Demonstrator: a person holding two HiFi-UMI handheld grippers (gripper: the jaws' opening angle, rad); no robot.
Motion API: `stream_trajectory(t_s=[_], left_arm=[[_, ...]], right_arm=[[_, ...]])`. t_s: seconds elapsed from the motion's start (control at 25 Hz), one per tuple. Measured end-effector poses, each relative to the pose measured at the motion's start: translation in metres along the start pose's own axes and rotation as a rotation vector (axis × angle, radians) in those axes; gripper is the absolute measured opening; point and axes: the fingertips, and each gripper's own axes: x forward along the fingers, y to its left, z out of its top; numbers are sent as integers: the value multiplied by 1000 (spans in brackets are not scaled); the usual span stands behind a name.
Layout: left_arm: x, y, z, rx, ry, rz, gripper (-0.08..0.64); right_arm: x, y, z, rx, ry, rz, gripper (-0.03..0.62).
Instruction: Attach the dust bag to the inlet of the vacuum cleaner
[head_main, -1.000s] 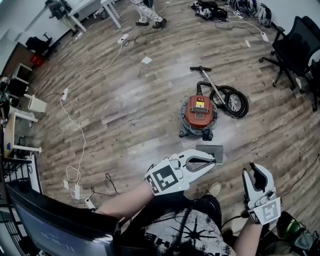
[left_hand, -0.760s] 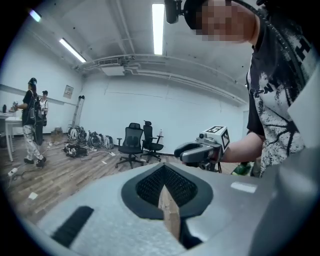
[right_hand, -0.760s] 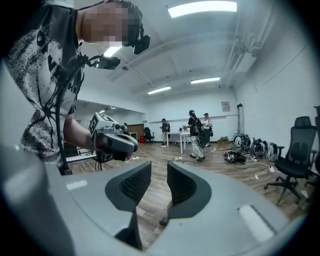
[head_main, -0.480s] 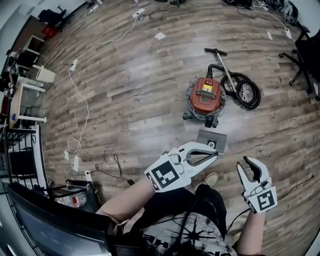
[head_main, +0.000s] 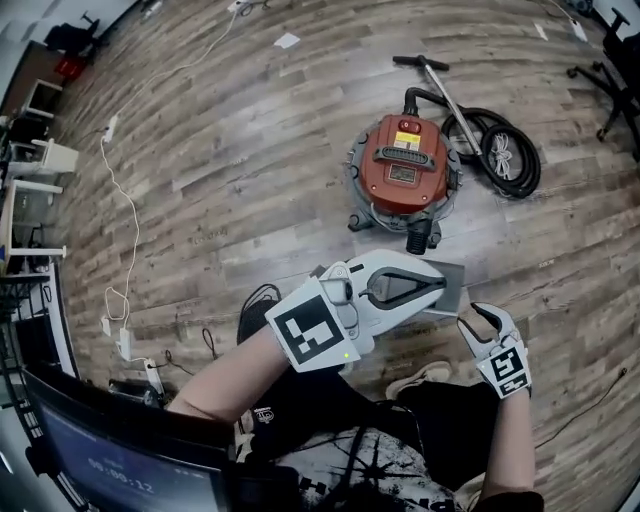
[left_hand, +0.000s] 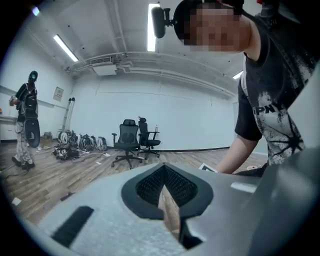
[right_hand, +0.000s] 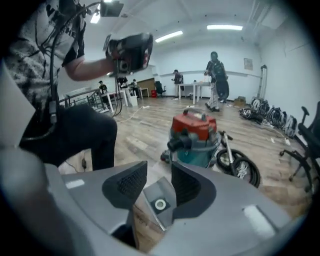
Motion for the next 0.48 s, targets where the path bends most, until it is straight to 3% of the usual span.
stream_trajectory(t_s=[0.12,0.24,0.48], left_arm=[[21,16,-82,28,-8,-28,-3],[35,23,-152,27,17,-24,-3],[56,28,-215,-11,5,22,-3]], right_arm=[[97,-5,-110,-48,132,61,176],[167,-4,-192,-90,244,117,187],[236,0,-305,-230,531,219,210]])
